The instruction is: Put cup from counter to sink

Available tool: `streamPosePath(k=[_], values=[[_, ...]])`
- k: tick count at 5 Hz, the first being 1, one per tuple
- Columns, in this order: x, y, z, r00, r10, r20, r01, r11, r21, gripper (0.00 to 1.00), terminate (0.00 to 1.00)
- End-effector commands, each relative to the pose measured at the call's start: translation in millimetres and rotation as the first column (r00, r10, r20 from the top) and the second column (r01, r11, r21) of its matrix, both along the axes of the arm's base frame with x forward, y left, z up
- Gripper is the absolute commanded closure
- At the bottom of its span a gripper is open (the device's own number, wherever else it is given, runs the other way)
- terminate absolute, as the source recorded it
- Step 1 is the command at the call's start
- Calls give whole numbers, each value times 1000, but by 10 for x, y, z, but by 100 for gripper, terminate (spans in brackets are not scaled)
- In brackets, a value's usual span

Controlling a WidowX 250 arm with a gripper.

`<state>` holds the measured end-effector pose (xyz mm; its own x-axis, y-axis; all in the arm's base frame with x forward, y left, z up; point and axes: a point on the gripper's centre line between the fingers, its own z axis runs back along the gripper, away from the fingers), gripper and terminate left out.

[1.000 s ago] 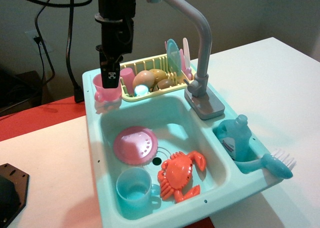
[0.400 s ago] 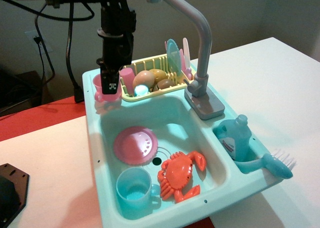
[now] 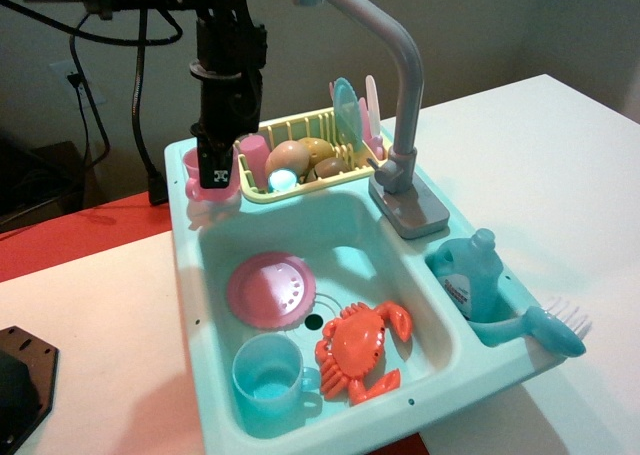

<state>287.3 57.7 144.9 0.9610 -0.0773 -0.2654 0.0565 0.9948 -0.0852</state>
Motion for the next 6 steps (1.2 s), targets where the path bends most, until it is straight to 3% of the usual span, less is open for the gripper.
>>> streamPosePath(k=[1,3,4,6], values=[[202,-180,382,989,-69,134,65,997,31,100,0],[501,-704,559,970,-150,192,149,989,23,100,0],[522,-976,446,969,-175,176,178,984,-5,100,0],[401,-1008,-3,980,-169,108,169,986,9,100,0]])
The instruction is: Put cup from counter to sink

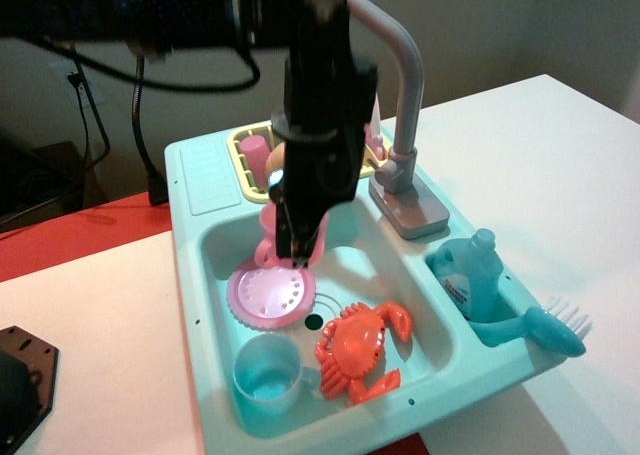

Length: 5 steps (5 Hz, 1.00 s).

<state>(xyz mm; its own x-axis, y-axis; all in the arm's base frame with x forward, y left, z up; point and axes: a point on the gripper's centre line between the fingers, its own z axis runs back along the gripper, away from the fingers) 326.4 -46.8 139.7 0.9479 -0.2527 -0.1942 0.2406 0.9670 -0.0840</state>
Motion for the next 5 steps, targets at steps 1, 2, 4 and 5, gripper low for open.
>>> streamPosePath(k=[1,2,4,5], values=[[-65,72,-177,1000,17,1,-17,1000,22,100,0],[-161,125,-388,999,26,-29,-25,999,36,100,0],[-219,159,-550,998,40,-38,-39,998,46,0,0],[-249,211,-449,994,104,-31,-102,992,70,0,0]])
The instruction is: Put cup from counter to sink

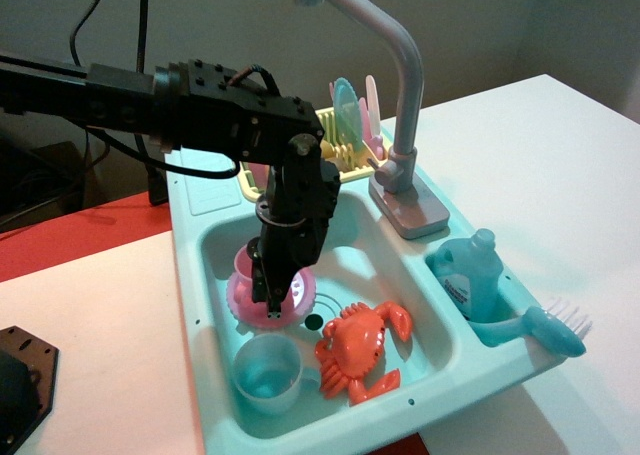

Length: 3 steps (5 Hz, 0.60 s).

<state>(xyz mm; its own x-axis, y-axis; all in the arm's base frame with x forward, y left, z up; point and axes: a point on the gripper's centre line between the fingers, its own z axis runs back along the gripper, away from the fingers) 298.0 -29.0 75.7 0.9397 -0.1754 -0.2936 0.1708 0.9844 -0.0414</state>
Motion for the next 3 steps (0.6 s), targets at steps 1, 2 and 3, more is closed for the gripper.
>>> streamPosePath(k=[1,2,3], values=[[1,99,434,998,47,47,-48,999,21,0,0],[-8,174,912,995,33,94,-32,999,-11,0,0],[2,226,1280,987,61,148,-55,997,-47,0,0]])
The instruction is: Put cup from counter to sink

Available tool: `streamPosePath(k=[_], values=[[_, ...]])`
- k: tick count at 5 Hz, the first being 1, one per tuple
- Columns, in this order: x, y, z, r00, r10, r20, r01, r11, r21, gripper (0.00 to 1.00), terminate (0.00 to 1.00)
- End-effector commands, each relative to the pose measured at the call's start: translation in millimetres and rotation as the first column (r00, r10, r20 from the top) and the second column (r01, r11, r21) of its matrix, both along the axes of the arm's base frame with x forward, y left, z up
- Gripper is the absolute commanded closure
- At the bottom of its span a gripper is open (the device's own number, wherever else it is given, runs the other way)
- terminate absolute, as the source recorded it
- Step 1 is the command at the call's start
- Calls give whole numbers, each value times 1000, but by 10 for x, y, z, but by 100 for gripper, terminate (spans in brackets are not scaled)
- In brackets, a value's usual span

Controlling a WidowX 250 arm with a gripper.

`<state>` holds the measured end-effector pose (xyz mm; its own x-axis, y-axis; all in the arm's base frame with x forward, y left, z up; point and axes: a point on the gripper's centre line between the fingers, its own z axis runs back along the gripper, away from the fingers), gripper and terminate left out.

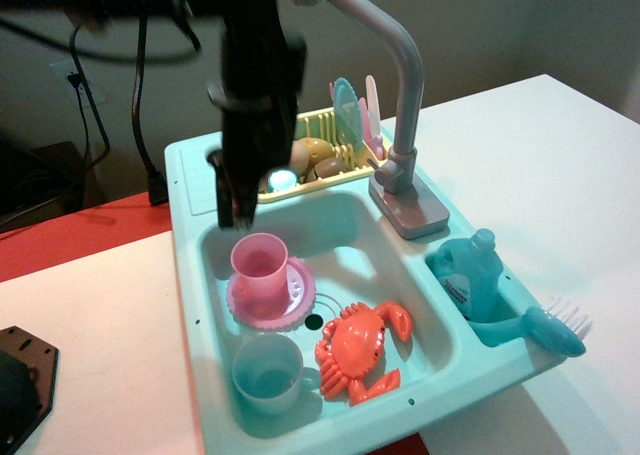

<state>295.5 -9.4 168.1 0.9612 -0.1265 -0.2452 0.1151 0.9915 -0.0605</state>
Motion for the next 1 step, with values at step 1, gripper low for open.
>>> streamPosePath(k=[1], values=[[-2,108,519,993,28,115,-26,999,-22,0,100]])
